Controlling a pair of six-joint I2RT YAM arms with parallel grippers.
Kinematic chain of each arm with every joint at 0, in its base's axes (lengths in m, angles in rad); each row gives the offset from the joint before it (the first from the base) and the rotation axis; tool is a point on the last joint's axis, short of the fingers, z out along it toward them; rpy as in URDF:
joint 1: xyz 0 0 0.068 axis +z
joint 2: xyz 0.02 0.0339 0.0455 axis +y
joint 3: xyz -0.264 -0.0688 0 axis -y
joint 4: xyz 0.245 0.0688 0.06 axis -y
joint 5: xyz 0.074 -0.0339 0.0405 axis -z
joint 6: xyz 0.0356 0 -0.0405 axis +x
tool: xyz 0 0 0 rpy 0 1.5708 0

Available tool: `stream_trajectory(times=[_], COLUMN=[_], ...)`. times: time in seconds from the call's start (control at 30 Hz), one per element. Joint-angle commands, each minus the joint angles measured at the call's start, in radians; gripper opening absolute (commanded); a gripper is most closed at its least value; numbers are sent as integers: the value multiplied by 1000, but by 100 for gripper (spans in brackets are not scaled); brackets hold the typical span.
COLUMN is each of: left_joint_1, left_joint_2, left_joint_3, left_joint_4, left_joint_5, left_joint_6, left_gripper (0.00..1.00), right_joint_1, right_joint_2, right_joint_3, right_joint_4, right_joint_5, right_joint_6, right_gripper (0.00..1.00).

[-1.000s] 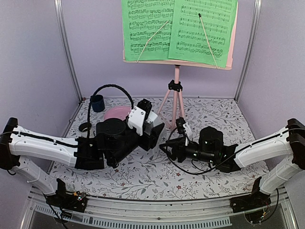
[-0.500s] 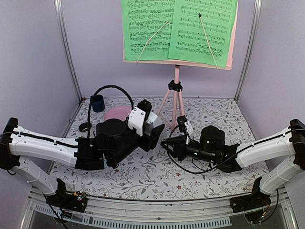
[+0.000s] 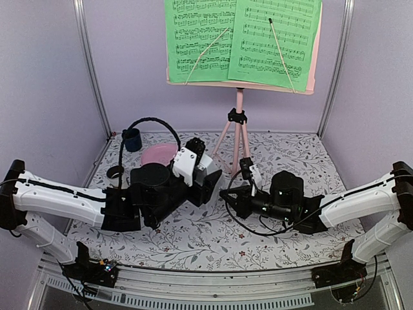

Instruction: Set up the instrument practice props

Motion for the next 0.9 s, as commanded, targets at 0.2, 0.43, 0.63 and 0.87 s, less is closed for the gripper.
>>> stream_trajectory(times=[0.2, 0.43, 0.63, 0.87], left_joint_1=[-13, -19, -44, -73], left_joint_2=[-112, -140, -164, -195], left_joint_3=[-89, -147, -206, -252], left_joint_4=[261, 341, 449, 526], left_joint_5=[125, 243, 302, 360], left_joint_6=[92, 178, 294, 393], left_gripper=[6, 4, 3, 3], right_joint_1=[-14, -47, -60, -90], right_joint_2=[-60, -100, -104, -91], right_joint_3=[-9, -30, -76, -121], right_joint_4=[53, 114, 242, 384], right_joint_5=[-40, -107, -139, -167], right_joint_6=[61, 154, 271, 384], right_gripper=[0, 0, 0, 0])
